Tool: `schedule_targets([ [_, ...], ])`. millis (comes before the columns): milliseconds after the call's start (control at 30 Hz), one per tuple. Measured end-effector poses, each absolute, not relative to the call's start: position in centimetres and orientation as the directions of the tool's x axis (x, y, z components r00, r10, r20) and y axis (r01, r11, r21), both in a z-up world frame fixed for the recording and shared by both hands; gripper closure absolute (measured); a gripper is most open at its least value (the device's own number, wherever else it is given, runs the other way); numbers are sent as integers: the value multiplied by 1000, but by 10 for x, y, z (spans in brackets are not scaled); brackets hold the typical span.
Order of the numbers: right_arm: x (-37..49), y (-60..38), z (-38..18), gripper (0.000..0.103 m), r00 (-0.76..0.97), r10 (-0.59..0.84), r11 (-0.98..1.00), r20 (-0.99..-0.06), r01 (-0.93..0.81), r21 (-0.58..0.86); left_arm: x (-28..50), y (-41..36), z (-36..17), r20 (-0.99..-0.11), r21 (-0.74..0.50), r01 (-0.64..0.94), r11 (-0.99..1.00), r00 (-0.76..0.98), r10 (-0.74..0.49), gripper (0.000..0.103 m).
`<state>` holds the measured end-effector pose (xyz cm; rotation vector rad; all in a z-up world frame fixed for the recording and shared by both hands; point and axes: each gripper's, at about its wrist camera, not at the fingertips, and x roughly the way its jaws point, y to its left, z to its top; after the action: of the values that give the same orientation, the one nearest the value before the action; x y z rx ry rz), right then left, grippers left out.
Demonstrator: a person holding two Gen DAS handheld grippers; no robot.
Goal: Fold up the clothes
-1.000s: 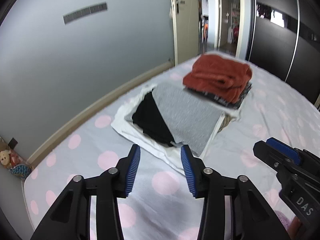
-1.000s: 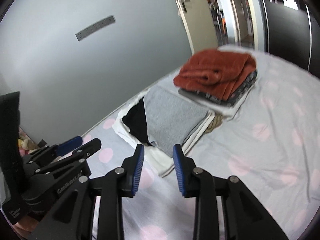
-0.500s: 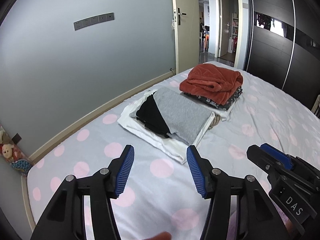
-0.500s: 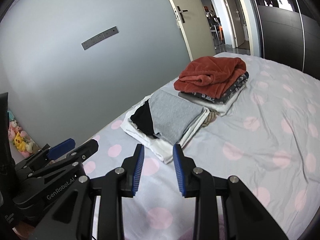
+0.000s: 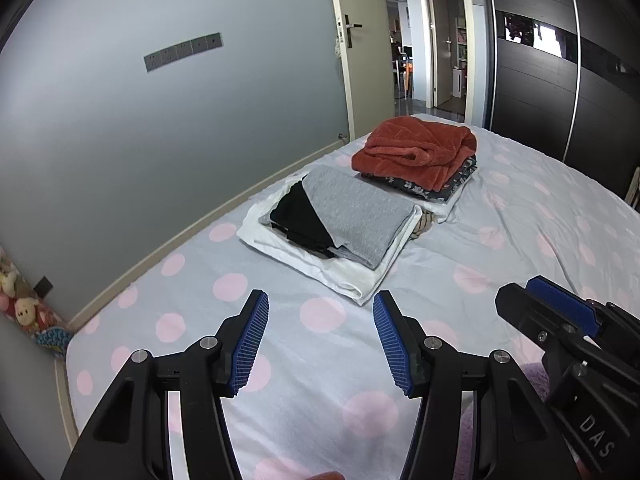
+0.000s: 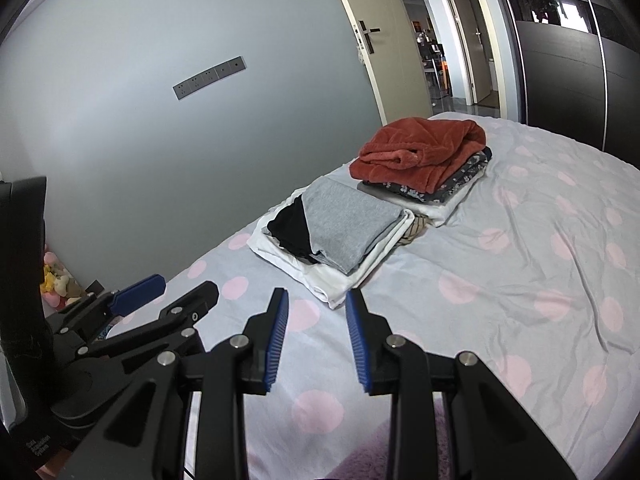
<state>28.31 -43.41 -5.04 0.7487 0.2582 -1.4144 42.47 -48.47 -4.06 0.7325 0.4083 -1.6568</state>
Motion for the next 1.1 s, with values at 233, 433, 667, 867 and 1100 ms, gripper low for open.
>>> schedule_targets([
  [233, 276, -420, -48, 74, 165, -803, -32, -573, 947, 318, 410, -472, -36, -647, 146, 957, -250, -99, -756, 46],
  [433, 271, -413, -47, 74, 165, -808, -36, -566, 945, 326, 403, -466, -35, -642, 159, 954, -255, -97, -761, 46],
  [667, 267, -410, -48, 74, 165, -806, -37, -569, 944, 327, 399, -460, -36, -644, 165, 953, -253, -90, -760, 46],
  [867, 267, -408, -49, 74, 166, -804, -35, -571, 945, 325, 399, -457, -37, -647, 166, 953, -252, -88, -757, 46],
  [1100, 265, -406, -48, 74, 167, -804, -36, -570, 944, 327, 398, -453, -36, -646, 172, 952, -252, -84, -759, 46],
])
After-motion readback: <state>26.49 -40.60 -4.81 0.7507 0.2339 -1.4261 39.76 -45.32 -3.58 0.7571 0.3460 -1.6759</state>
